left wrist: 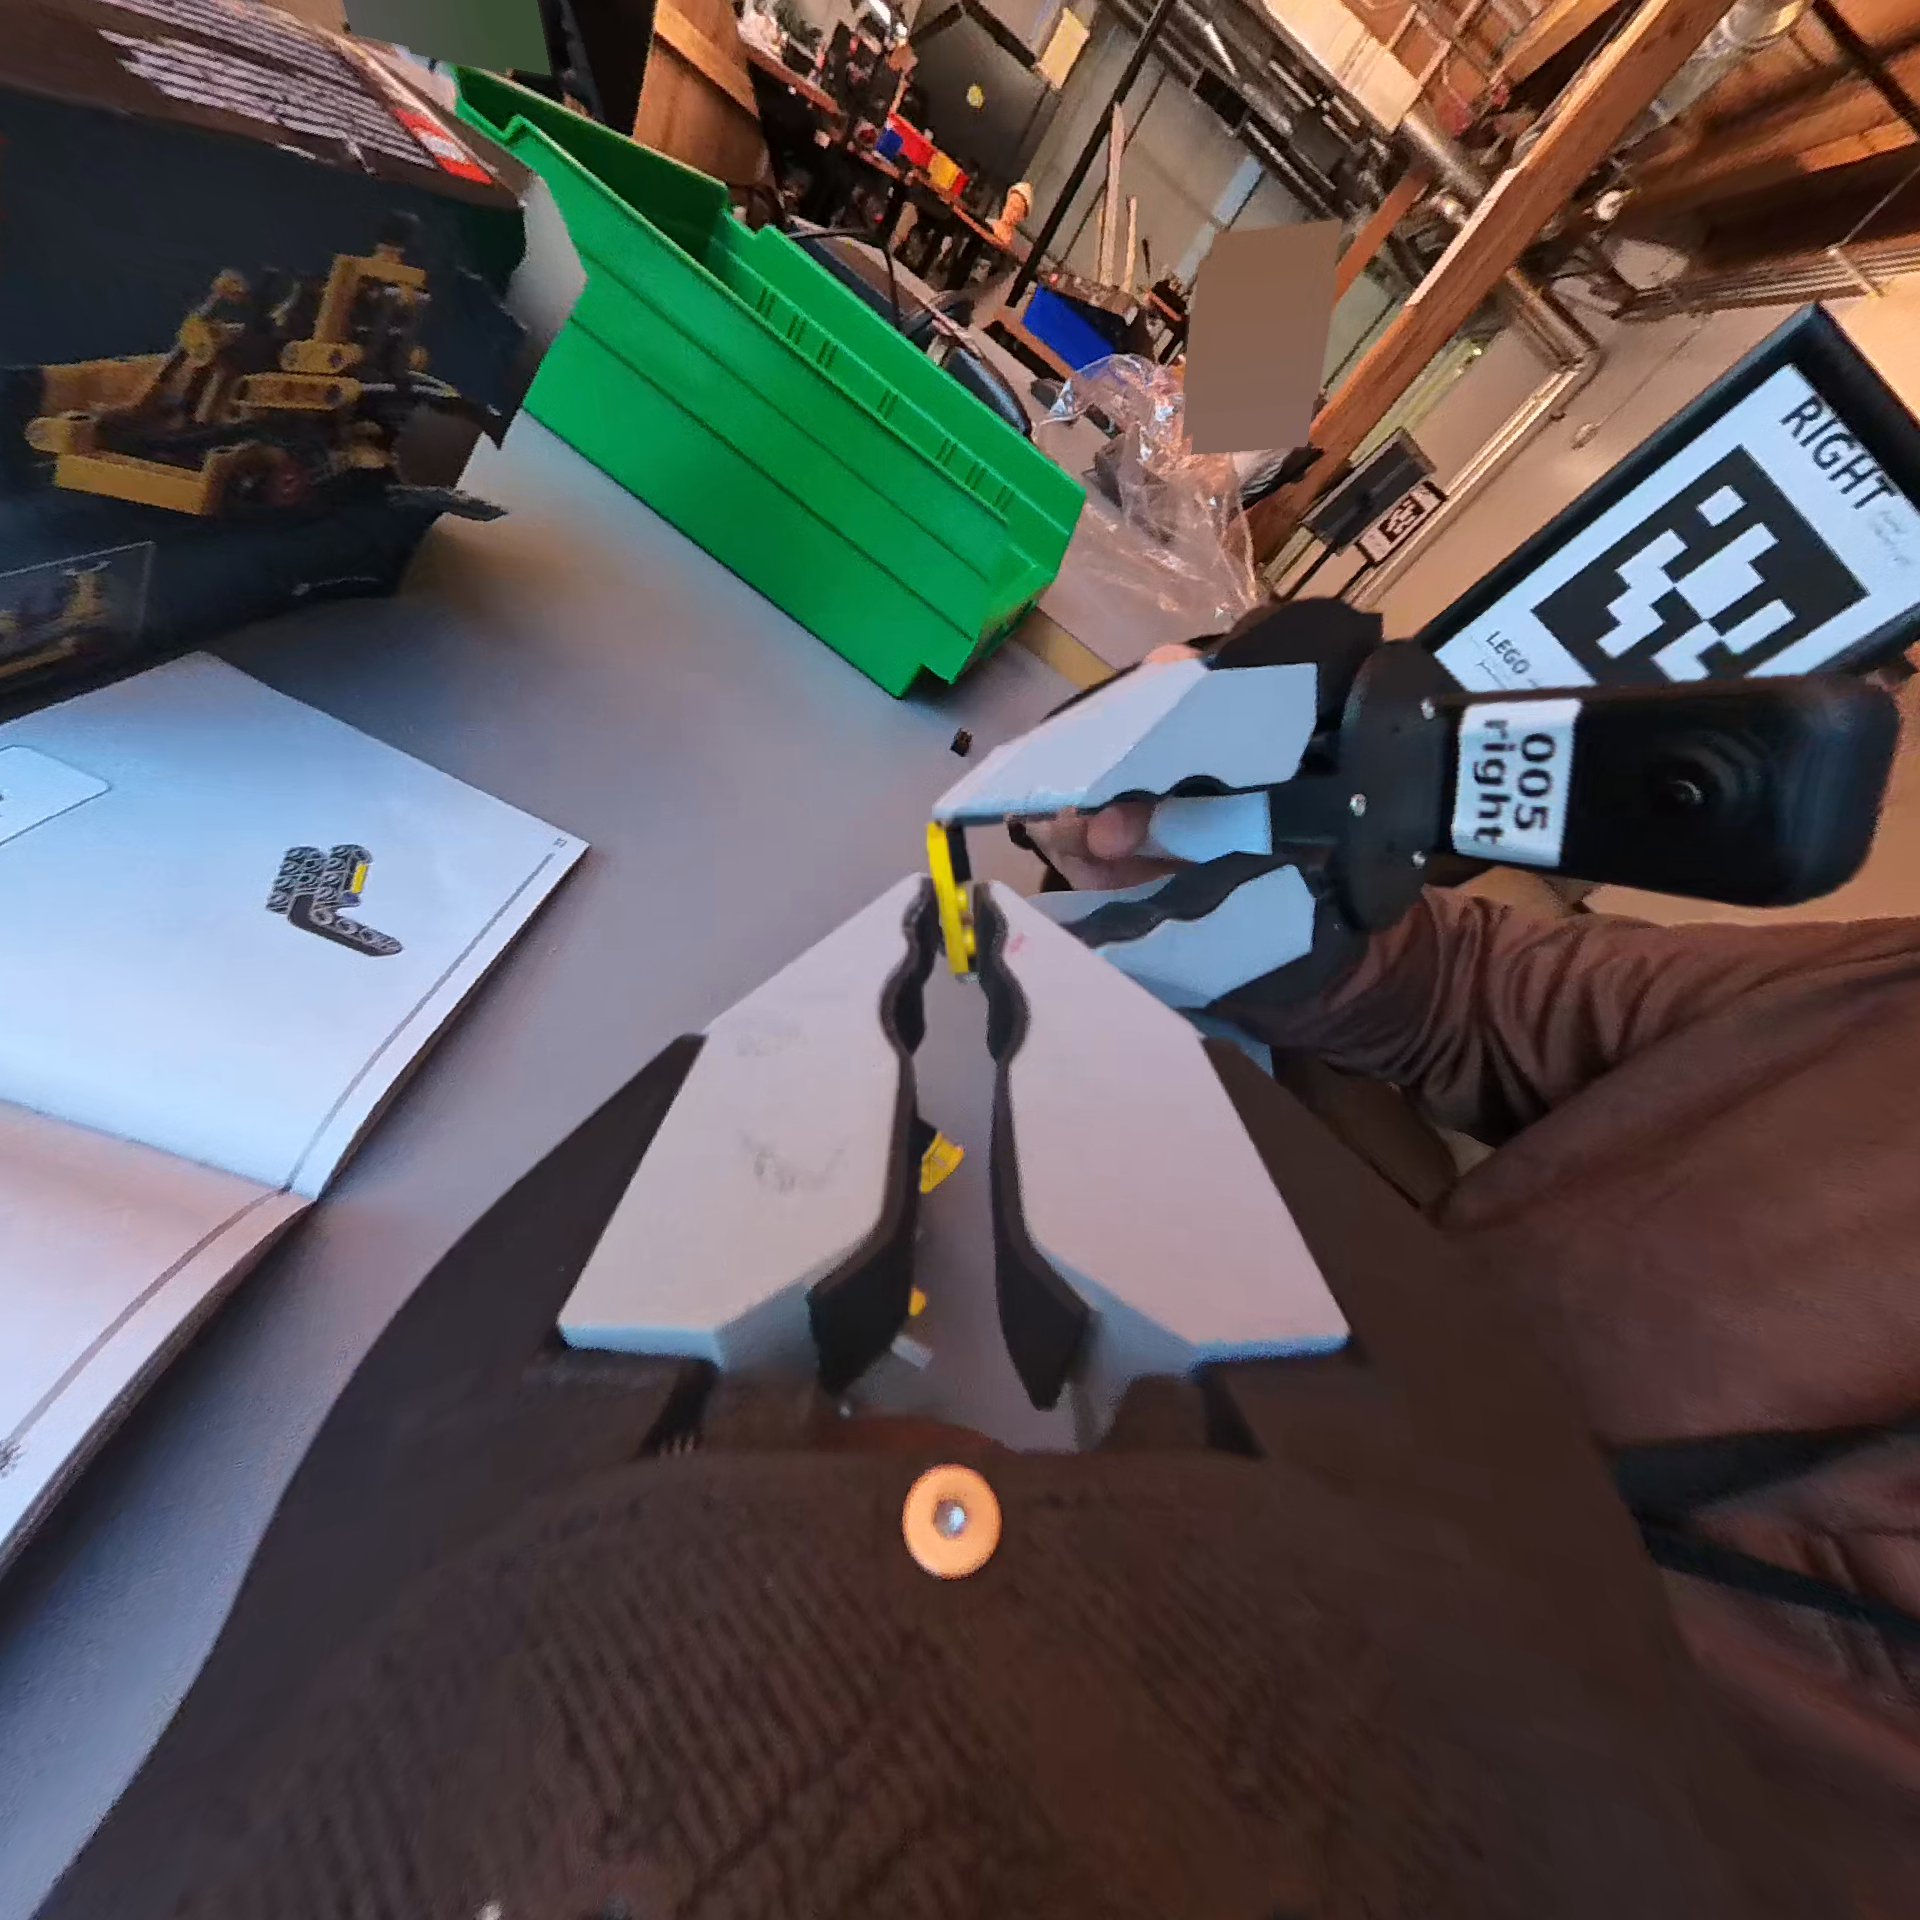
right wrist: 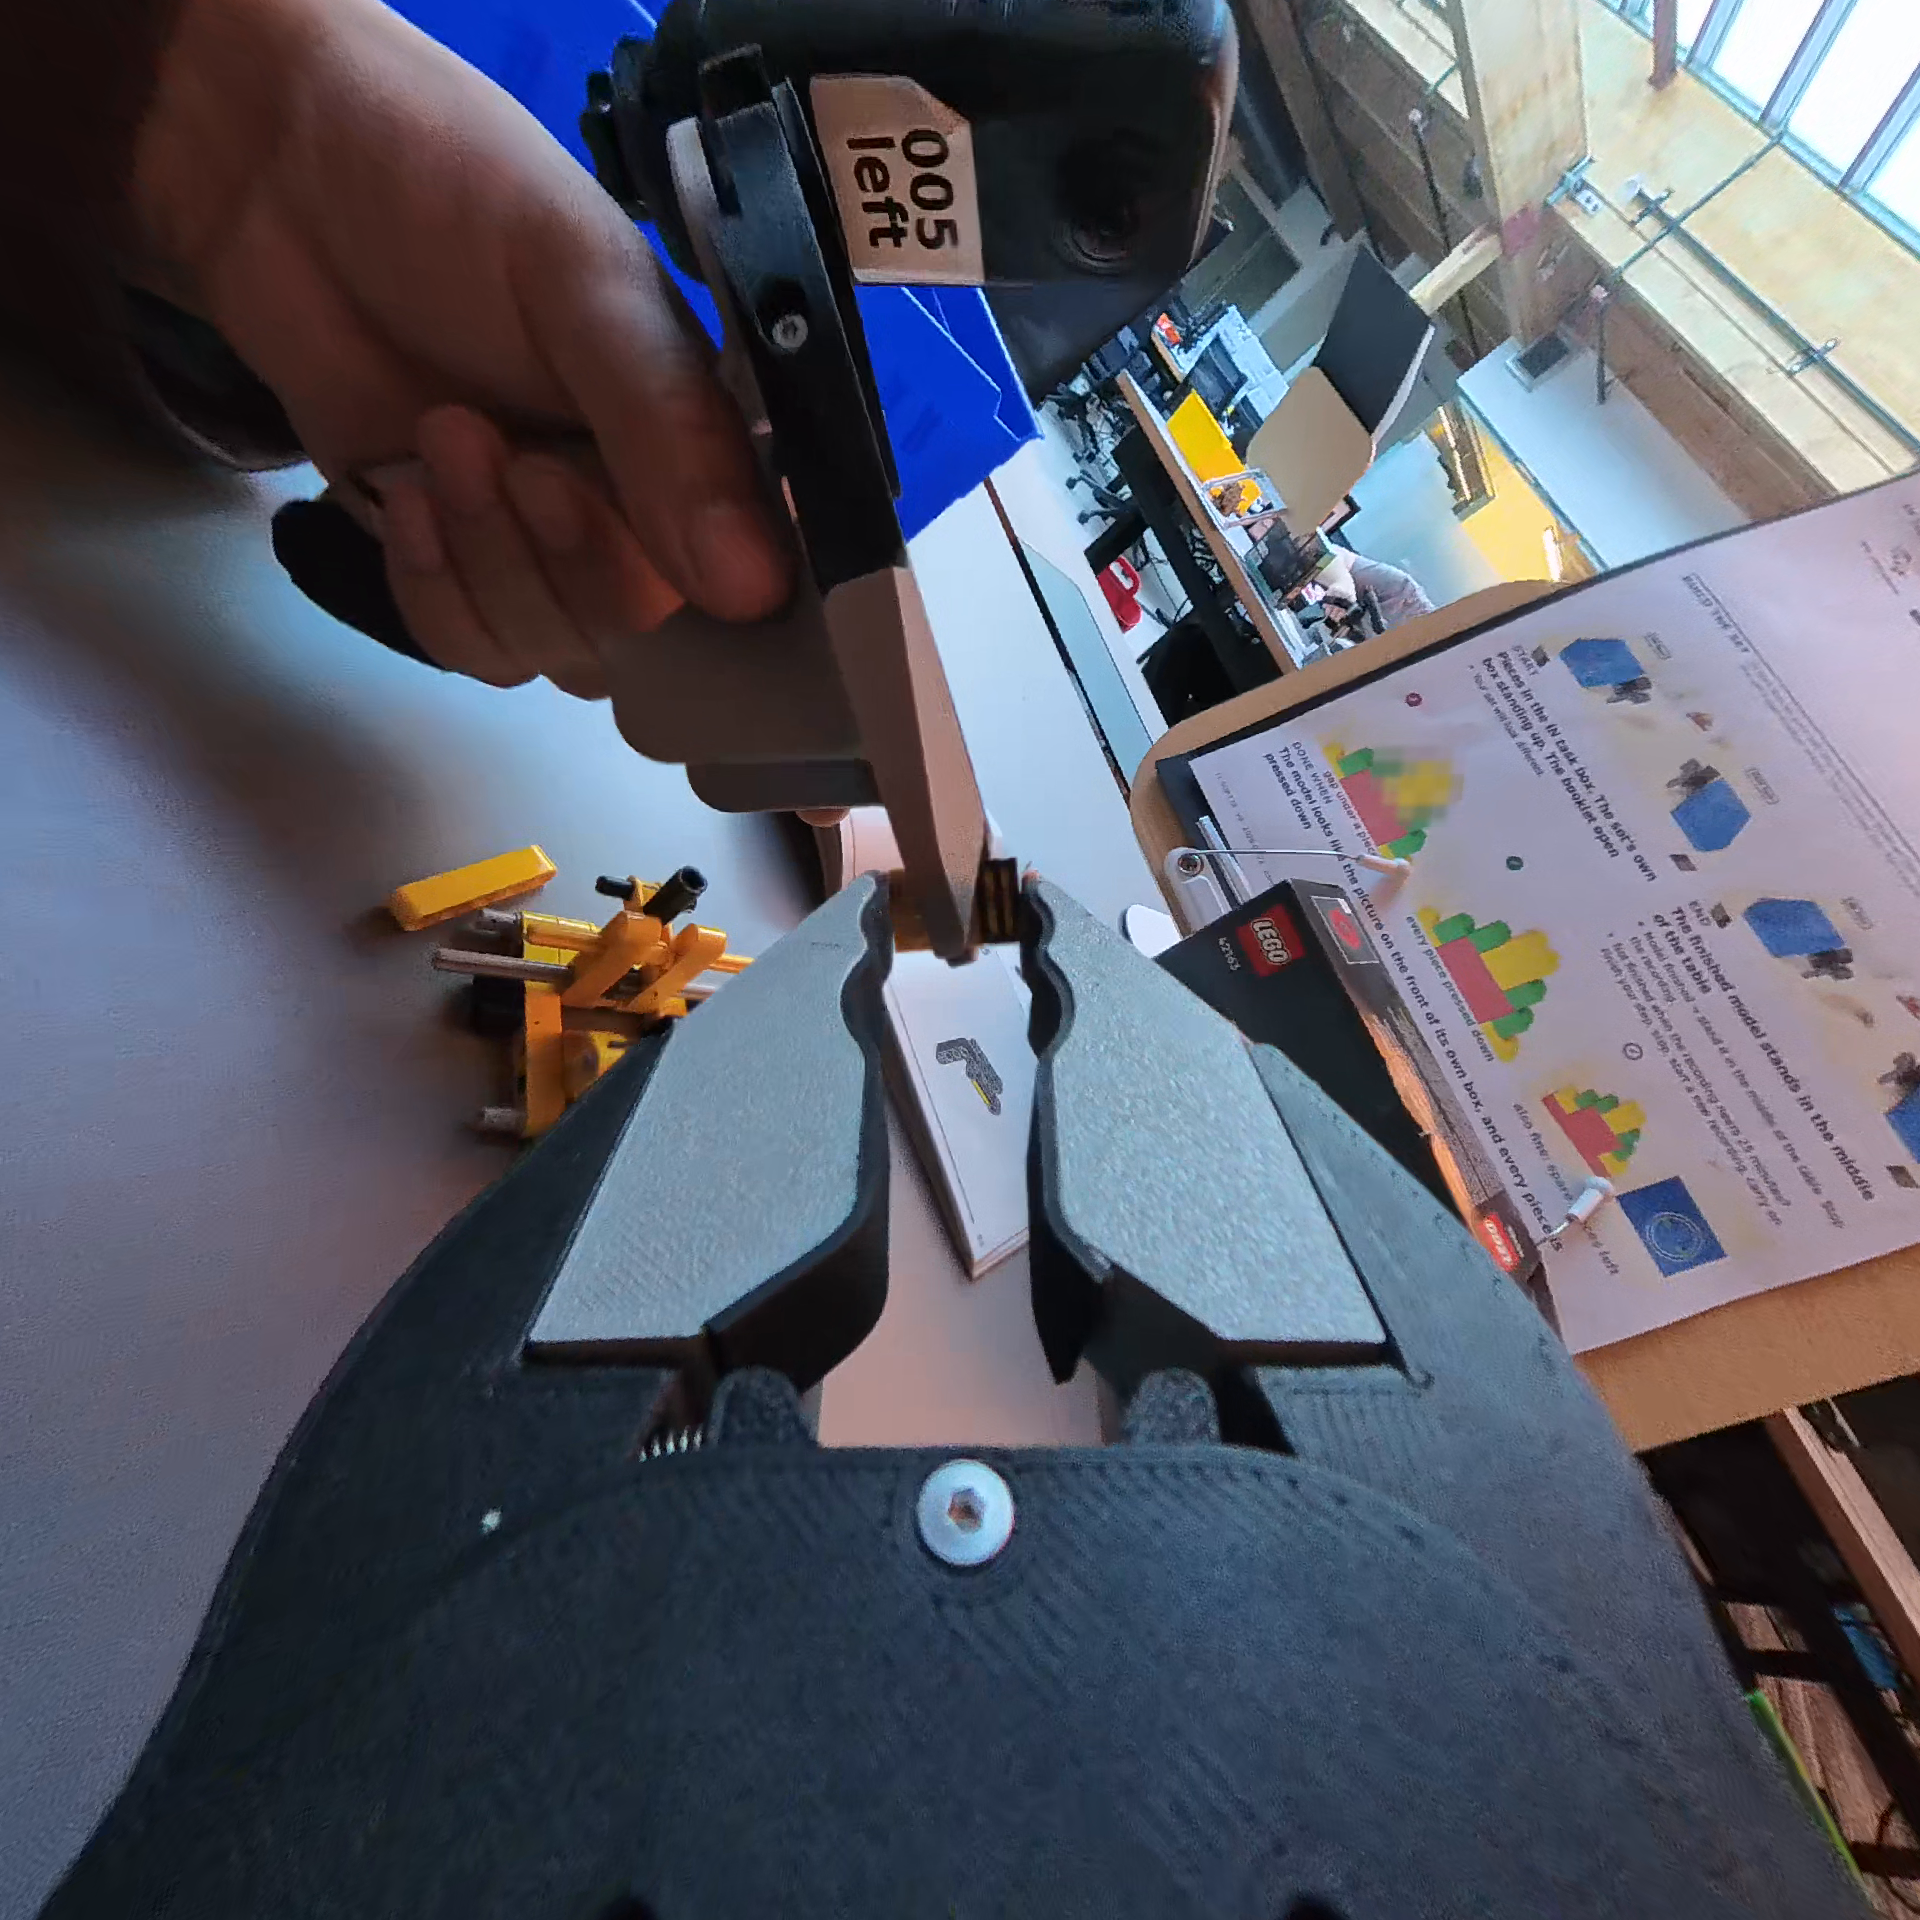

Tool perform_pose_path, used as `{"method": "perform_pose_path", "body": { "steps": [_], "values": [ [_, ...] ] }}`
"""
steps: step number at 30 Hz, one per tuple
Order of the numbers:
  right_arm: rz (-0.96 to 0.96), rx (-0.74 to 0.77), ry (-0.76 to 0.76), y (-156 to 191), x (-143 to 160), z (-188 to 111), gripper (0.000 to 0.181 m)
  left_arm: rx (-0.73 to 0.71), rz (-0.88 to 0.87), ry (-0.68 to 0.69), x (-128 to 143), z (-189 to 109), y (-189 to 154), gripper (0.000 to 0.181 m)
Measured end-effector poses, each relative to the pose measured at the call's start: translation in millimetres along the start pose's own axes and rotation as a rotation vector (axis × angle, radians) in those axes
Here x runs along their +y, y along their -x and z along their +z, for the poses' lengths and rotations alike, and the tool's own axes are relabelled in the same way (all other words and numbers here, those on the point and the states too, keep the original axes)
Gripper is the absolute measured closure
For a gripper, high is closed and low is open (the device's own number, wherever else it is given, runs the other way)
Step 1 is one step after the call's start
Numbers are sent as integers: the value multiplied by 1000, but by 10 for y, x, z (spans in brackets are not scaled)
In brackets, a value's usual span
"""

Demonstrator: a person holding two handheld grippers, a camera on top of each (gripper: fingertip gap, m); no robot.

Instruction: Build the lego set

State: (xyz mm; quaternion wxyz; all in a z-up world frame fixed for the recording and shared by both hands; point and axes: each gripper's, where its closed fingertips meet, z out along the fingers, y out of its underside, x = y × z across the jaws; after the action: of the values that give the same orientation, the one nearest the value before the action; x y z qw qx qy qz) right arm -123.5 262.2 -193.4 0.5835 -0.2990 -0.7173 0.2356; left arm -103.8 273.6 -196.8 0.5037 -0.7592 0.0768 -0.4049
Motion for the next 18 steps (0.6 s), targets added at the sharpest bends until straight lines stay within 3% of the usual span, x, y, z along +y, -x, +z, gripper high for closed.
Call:
{"method": "perform_pose_path", "body": {
  "steps": [3,9,14,18],
  "values": [
    [-1,-26,6,43,30,13,163,-40,68,27,42,3,51,179],
    [-8,-223,-2,171,122,-152,157,-143,301,267,352,16,107,180],
    [-151,-391,2,528,62,-299,155,7,315,396,587,14,-181,180],
    [-232,-469,-22,729,-20,-406,164,215,225,462,759,-31,-482,179]
  ]
}}
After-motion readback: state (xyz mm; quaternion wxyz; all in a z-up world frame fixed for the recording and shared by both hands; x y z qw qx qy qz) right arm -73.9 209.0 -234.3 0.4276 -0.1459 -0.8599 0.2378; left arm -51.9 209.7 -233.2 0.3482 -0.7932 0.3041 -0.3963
